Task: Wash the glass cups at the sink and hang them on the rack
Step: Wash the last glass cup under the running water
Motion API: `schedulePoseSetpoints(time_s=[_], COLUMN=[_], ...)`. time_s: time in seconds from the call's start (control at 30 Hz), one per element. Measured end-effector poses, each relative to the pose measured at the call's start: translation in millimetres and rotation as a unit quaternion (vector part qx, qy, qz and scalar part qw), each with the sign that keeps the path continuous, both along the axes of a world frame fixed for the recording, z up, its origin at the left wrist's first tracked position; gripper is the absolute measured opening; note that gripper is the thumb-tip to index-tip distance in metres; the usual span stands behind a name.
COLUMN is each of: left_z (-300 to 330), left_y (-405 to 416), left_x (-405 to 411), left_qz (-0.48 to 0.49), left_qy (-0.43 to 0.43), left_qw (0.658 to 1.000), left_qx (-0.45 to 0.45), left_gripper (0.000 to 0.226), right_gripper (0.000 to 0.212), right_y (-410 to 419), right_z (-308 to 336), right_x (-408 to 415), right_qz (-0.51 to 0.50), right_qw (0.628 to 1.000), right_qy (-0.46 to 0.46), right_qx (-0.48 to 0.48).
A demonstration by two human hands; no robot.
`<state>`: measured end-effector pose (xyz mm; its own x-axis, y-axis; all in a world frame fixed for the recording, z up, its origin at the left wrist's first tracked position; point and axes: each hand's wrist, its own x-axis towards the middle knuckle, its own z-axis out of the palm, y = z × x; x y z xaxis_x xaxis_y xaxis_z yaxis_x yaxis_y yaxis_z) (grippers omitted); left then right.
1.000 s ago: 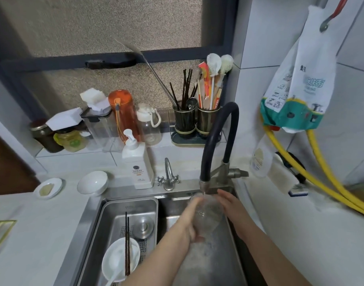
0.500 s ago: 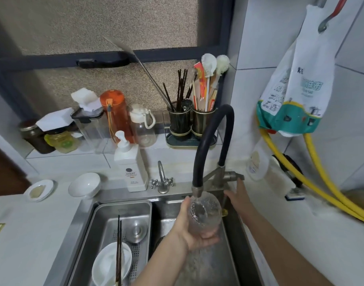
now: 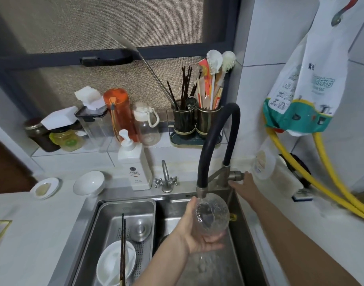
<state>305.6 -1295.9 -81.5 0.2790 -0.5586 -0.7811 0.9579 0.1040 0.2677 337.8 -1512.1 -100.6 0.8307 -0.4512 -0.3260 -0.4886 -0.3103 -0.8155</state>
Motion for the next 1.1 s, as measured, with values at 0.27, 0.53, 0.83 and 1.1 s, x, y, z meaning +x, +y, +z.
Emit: schedulePoseSetpoints(time_s=[0.27,0.53,0.83,1.1], left_z=[0.8,-0.7,-11.9,-5.8], left_y=[0.1,10.9,43.8,80.7], left_x=[-1.4,-7.0,-16.3,-32.0], left_qz=[-0.012,-0.015,-0.046,-0.104], left_qy=[-0.003,0.005,-0.002,-0.113], left_qw=[1.0,1.0,0.998,0.985], left_qx=[0.01,0.011,0.039,0.078], left_gripper=[0.094,0.089,0.096,0.088], right_gripper=[0.099,0.087,0.037,0.038], right_y=[3.2,36.0,113.6,163.5], right_z=[-10.4,16.7,23.5,28.0], right_x=[-5.0,-33.0,-103.6,-148.5], right_qz=[-0.005,0.009,0.043,-0.006], right_qw=[0.997,0.986,0.979,0.974], right_qy=[-0.054,-0.067,-0.065,-0.1], right_qx=[0.054,0.152,0.19,0.202])
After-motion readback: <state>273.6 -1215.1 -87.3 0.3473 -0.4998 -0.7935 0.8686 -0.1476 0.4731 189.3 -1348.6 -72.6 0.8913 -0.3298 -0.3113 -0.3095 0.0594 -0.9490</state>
